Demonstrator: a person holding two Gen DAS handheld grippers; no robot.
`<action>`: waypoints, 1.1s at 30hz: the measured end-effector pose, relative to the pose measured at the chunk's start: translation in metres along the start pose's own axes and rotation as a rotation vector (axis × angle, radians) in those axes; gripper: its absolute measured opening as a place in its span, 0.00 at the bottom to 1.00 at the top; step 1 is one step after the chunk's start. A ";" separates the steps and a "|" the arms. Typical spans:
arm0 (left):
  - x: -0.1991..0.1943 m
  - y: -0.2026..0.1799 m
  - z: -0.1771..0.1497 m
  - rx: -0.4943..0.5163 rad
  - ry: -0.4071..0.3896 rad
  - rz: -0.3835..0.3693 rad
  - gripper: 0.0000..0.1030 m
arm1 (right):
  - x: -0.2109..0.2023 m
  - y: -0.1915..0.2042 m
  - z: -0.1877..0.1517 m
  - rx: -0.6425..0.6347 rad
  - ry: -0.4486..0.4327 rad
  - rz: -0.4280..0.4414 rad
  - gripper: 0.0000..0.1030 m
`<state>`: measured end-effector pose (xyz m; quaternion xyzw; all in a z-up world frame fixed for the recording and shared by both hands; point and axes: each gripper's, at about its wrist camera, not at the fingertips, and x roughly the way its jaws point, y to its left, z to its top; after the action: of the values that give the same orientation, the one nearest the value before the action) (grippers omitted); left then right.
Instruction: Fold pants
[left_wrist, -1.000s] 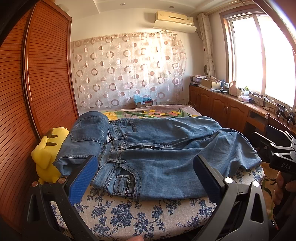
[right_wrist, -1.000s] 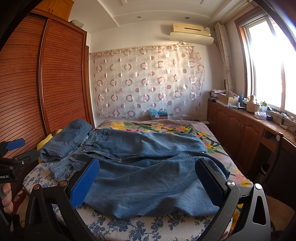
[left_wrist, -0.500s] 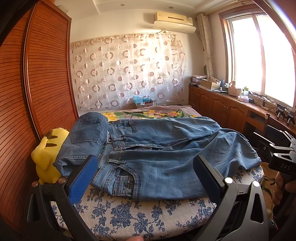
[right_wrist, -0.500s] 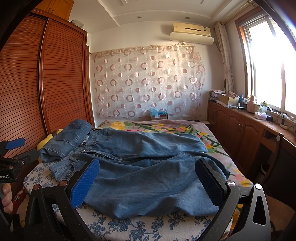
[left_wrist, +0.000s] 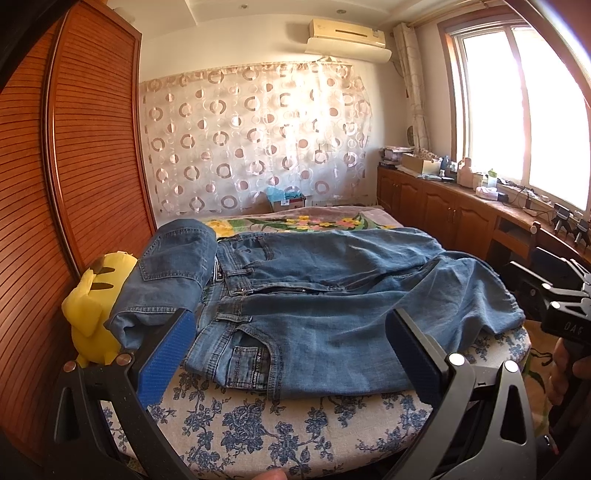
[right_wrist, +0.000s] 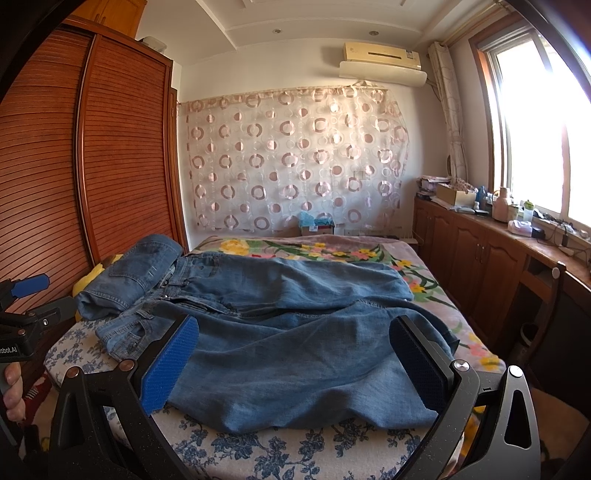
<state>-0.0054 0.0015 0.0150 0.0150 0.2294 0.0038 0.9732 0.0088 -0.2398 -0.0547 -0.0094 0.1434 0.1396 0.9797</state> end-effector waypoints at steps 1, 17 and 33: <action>0.001 0.002 0.000 -0.001 0.003 0.002 1.00 | 0.001 -0.001 -0.001 0.002 0.004 -0.002 1.00; 0.045 0.040 -0.034 -0.007 0.102 -0.003 1.00 | 0.004 -0.011 -0.004 -0.001 0.052 -0.047 1.00; 0.091 0.091 -0.071 -0.047 0.217 0.055 0.96 | 0.001 -0.048 -0.013 0.041 0.149 -0.096 0.89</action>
<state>0.0439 0.0953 -0.0862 -0.0020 0.3327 0.0377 0.9423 0.0188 -0.2861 -0.0687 -0.0065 0.2183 0.0882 0.9719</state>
